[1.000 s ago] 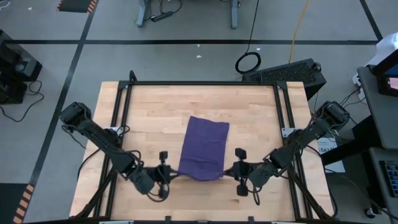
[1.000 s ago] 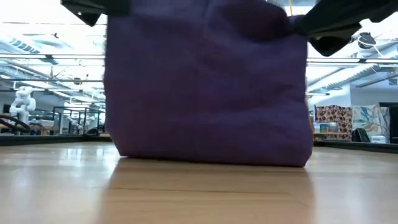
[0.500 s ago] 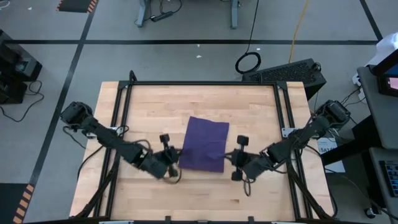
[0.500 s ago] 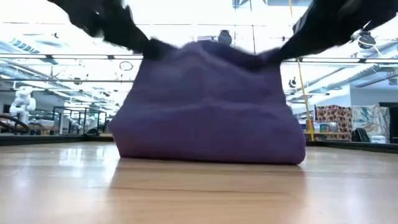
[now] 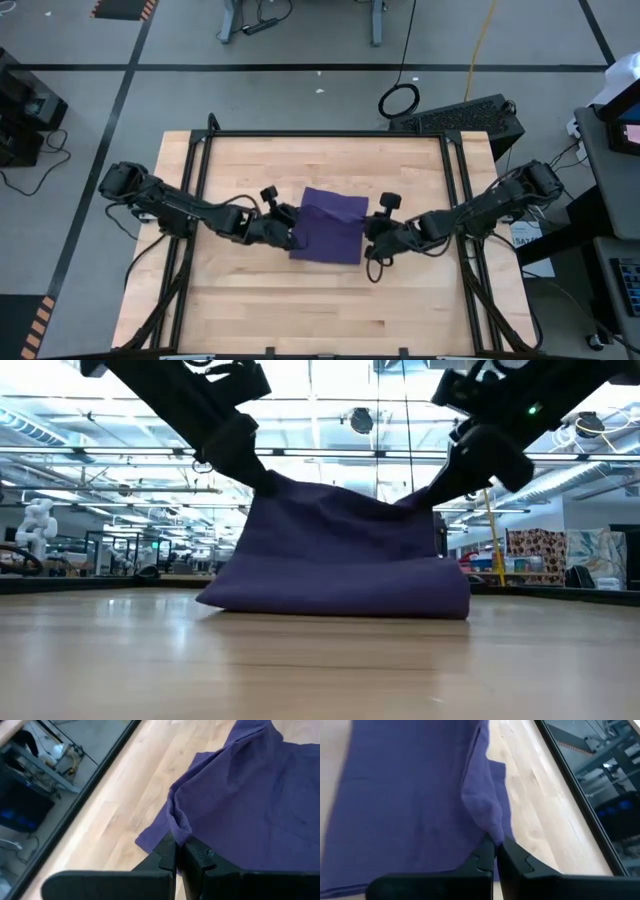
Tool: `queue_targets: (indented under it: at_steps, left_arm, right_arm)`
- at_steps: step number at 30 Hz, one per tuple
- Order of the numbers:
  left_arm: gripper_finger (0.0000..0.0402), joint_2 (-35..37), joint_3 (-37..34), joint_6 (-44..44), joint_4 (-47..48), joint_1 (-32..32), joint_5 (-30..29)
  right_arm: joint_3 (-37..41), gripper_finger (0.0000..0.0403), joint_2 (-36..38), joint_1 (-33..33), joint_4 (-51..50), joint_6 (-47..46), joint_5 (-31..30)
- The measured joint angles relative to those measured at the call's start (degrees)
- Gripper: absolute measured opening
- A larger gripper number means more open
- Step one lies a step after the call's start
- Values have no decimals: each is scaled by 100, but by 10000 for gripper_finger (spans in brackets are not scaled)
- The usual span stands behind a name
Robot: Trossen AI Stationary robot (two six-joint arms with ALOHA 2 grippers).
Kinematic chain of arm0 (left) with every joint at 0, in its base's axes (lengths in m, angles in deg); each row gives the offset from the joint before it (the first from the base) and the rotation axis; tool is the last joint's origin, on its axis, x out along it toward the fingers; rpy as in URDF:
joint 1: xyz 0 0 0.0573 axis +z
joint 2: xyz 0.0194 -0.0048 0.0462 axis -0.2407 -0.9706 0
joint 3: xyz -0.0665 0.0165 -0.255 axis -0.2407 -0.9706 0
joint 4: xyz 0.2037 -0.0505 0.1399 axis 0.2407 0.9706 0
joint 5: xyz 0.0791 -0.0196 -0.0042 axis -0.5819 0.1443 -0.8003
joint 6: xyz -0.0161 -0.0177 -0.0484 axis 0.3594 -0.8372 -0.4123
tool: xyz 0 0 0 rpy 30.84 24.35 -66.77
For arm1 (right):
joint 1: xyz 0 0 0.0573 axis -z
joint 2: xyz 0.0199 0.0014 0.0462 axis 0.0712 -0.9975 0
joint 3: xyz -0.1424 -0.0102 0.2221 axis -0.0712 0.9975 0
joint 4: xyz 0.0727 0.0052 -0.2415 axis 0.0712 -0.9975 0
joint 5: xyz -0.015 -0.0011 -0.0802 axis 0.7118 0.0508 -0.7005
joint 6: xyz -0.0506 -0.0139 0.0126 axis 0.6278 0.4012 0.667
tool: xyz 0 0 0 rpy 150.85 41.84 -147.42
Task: Roll towel
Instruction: Roll the purple towel
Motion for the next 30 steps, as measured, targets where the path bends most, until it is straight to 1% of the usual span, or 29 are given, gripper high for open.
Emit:
queue_targets:
  at_steps: [3, 6, 12, 18, 30]
  left_arm:
    - [15, -4, 0, -4, -16, 161, 150]
    - [15, -67, 0, -4, -62, 283, 162]
    - [15, -398, 0, -7, -179, 494, 182]
    - [15, -573, 0, 28, -407, 651, 179]
    - [15, -570, 0, -21, -461, 907, 229]
  right_arm:
    - [0, 0, -23, 160, -76, 64, 16]
    - [0, 0, -71, 329, -86, 237, 13]
    - [0, 0, -314, 521, -115, 389, 15]
    - [0, 0, -544, 562, -98, 475, 13]
    - [0, 1, -556, 676, -56, 802, -7]
